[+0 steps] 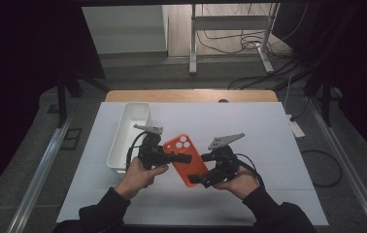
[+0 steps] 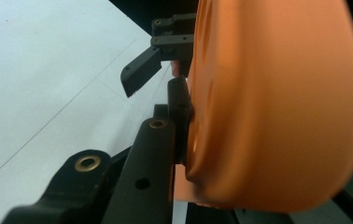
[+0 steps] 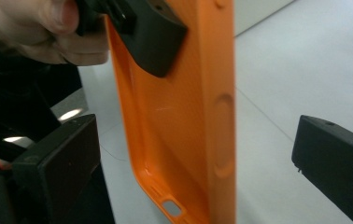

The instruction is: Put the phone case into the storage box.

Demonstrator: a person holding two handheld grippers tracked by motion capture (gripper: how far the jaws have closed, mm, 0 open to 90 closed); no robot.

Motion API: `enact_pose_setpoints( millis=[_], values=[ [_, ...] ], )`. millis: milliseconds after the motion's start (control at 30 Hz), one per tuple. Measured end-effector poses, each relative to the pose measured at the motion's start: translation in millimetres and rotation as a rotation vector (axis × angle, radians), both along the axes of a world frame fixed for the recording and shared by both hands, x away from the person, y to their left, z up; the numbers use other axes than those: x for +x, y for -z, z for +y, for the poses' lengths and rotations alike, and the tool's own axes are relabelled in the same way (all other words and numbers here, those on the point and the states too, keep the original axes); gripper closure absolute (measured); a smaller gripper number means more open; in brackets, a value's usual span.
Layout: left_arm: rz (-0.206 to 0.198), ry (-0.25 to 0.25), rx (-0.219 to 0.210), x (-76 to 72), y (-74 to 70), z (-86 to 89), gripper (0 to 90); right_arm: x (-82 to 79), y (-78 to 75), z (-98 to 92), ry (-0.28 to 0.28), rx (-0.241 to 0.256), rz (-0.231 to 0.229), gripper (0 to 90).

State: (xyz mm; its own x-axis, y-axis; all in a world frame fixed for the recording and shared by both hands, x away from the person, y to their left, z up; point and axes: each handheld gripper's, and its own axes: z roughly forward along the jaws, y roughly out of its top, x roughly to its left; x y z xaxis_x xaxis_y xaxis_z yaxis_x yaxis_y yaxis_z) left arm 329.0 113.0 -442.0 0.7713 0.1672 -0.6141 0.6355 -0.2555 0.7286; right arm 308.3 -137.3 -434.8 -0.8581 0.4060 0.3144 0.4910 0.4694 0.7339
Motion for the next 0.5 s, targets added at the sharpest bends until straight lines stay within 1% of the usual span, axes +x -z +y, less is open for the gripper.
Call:
enact_pose_setpoints(
  millis=[100,133,167,233,333,367,500],
  values=[
    [-0.004,0.007,-0.001,-0.6,-0.5,-1.0,84.3,-1.2,-0.1,1.5,-0.007,-0.012,-0.005,6.5],
    [-0.005,0.009,-0.001,-0.7,-0.6,-1.3,84.3,-1.4,-0.3,1.6,-0.005,-0.02,-0.007,9.9],
    [-0.006,0.012,-0.002,-0.8,-0.7,-1.5,84.3,-1.3,-0.2,1.4,-0.007,-0.017,-0.006,14.1],
    [-0.008,0.017,-0.002,-1.0,-0.9,-2.0,84.3,-1.0,-0.8,0.4,-0.017,-0.003,0.001,24.7],
    [-0.011,0.025,-0.004,-1.5,-1.2,-2.7,84.3,-1.3,-2.2,-0.5,-0.043,0.018,-0.006,36.0],
    [-0.011,0.025,-0.004,-1.5,-1.2,-2.7,84.2,-1.4,-2.1,-0.6,-0.056,0.027,0.0,41.4],
    [-0.015,0.035,-0.008,-2.1,-2.0,-3.5,84.2,-1.4,-2.5,-1.1,-0.072,0.045,0.0,54.8]
  ],
)
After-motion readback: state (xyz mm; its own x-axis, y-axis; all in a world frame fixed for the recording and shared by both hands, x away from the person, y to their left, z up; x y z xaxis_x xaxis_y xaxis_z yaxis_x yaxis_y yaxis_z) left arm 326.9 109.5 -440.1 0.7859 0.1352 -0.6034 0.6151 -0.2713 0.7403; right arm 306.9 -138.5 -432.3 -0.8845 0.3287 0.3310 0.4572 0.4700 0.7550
